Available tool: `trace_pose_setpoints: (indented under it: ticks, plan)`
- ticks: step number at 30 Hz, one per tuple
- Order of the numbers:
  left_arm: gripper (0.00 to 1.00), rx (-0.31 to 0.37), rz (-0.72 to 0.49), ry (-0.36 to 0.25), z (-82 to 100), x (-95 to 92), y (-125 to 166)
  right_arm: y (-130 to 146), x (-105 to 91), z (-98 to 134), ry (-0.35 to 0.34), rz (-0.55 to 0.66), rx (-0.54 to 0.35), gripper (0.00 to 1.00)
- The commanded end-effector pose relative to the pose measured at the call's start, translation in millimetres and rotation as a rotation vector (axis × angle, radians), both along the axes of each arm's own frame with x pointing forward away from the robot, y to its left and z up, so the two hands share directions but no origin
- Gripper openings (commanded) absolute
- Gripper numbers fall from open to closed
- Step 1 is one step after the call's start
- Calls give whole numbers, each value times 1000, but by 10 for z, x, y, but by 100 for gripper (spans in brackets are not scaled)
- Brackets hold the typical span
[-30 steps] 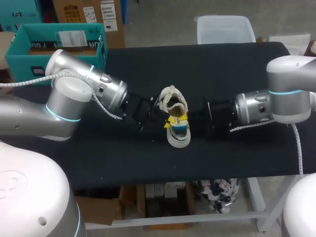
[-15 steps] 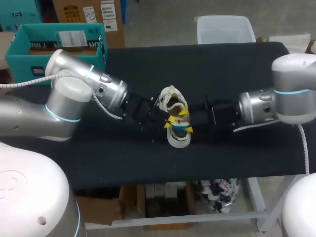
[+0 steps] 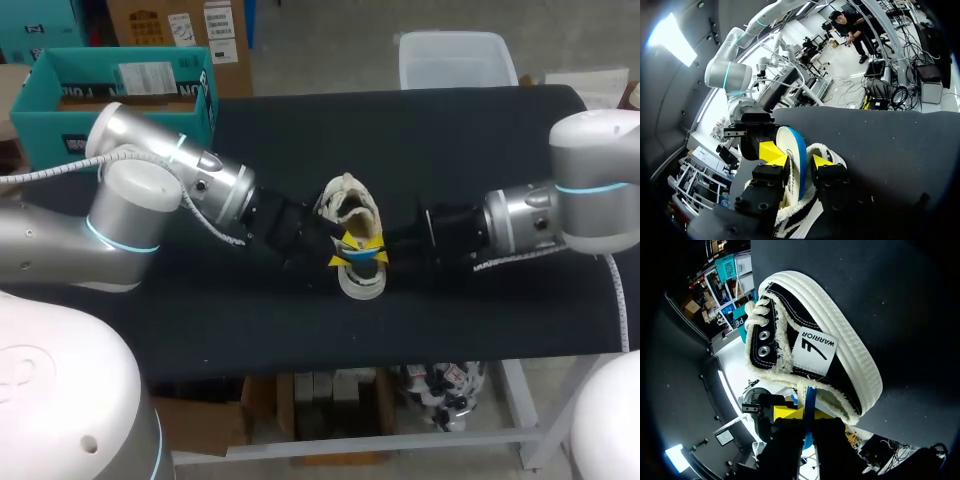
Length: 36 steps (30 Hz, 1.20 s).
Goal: Open the shoe tongue, take the insole out of the shoe, put the insole back into the shoe, and pack the shoe into the shoebox
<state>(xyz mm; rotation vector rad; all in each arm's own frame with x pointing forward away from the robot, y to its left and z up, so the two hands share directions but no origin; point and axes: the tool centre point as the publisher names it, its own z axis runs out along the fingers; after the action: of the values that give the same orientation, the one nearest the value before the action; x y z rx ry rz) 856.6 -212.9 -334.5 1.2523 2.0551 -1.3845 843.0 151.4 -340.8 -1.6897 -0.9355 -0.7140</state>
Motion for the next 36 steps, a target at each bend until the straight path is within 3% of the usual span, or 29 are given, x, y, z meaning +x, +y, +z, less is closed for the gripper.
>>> trace_pose_setpoints:
  ticks: [1,16,26,27,29,31,36]
  plan:
    - [0,-6,16,-13,21,-63,41,-8,47,-35,4,6,8,0]
    - [0,23,37,40,-147,194,-68,8,243,-157,17,7,4,0]
    - [0,22,39,53,-152,194,-37,7,217,-89,10,4,4,0]
    - [0,21,39,51,-144,184,-37,-7,190,-58,3,-1,-1,27]
    - [0,20,38,47,-132,172,-40,-23,139,-6,-3,-5,-2,44]
    - [0,20,36,43,-116,159,-47,-31,86,37,-9,-6,-9,50]
    - [0,20,33,37,-98,140,-74,-27,-13,94,-16,0,-21,49]
